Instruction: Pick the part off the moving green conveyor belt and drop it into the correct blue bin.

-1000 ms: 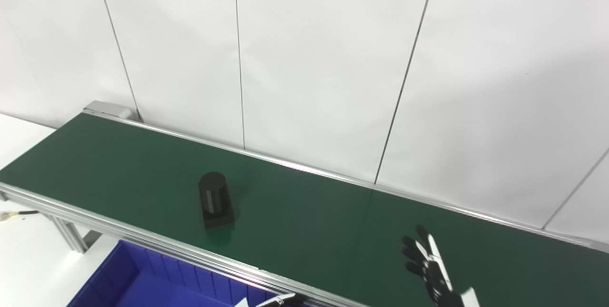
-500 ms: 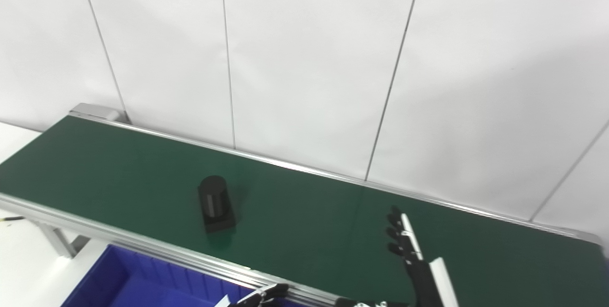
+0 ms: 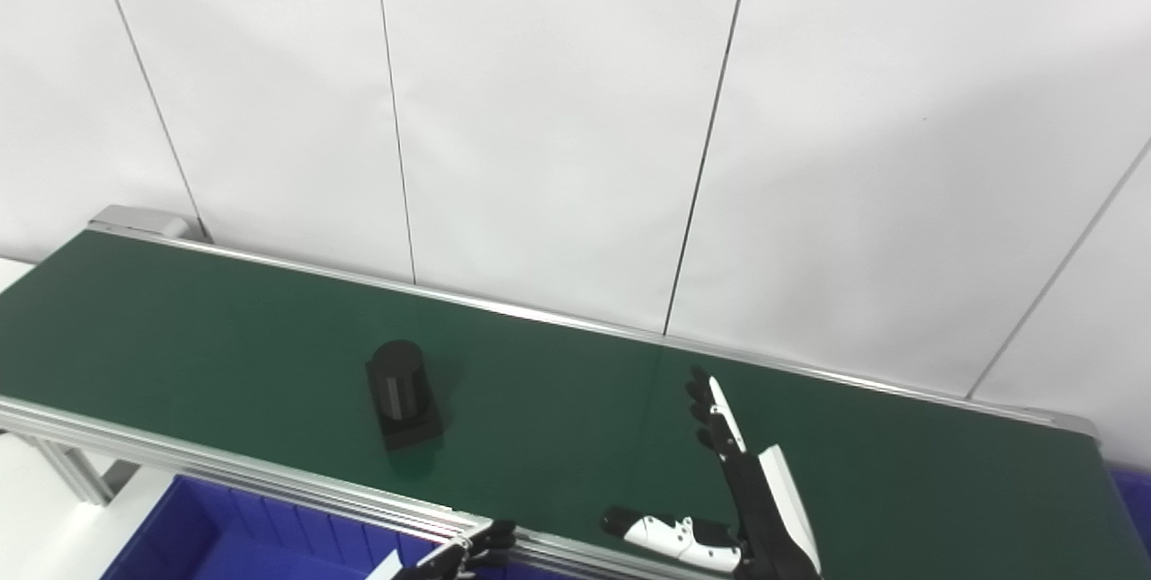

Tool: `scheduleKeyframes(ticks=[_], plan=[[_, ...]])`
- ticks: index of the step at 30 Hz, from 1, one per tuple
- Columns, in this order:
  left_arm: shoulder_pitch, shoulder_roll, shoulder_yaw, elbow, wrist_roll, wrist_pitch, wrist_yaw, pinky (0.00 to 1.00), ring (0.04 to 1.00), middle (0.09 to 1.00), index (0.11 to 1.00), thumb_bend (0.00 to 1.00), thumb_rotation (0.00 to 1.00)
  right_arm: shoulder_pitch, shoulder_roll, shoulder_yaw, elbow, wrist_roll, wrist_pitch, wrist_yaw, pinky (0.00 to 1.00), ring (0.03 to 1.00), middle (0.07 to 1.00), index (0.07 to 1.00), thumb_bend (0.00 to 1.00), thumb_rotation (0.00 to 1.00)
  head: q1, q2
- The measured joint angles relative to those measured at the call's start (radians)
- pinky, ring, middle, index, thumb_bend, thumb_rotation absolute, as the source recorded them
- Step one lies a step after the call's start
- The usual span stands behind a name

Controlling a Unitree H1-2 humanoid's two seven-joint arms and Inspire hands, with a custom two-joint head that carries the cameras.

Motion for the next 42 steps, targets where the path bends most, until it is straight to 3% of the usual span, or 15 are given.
scheduleKeyframes(ticks=[11,18,25,34,42], plan=[[0.042,0.001,0.015,0.000,-0.004,-0.028,0.001,0.77,0.858,0.897,0.915,1.00,0.28,-0.045,0.010,0.041,0.029,-0.048,0.054,-0.001,0.85,0.922,0.951,1.000,0.91,0.43,-0.011,0.025],[0.035,0.002,0.016,0.024,-0.068,-0.029,-0.011,0.78,0.855,0.891,0.914,1.00,0.26,-0.095,0.031,0.076,0.083,-0.105,0.084,-0.008,0.84,0.920,0.953,1.000,0.91,0.46,-0.018,0.023],[0.025,0.007,0.016,0.027,-0.089,-0.028,-0.026,0.76,0.832,0.866,0.909,1.00,0.25,-0.165,0.060,0.124,0.184,-0.189,0.120,-0.023,0.78,0.896,0.957,1.000,0.92,0.49,-0.040,0.029],[0.020,0.012,0.017,0.032,-0.110,-0.027,-0.044,0.76,0.833,0.854,0.917,1.00,0.24,-0.248,0.101,0.178,0.346,-0.264,0.140,-0.048,0.81,0.906,0.964,1.000,0.94,0.48,-0.067,0.038],[0.021,0.016,0.015,0.031,-0.109,-0.025,-0.046,0.76,0.840,0.861,0.897,1.00,0.21,-0.318,0.125,0.194,0.484,-0.277,0.139,-0.109,0.83,0.908,0.961,0.993,0.94,0.48,-0.067,0.029]])
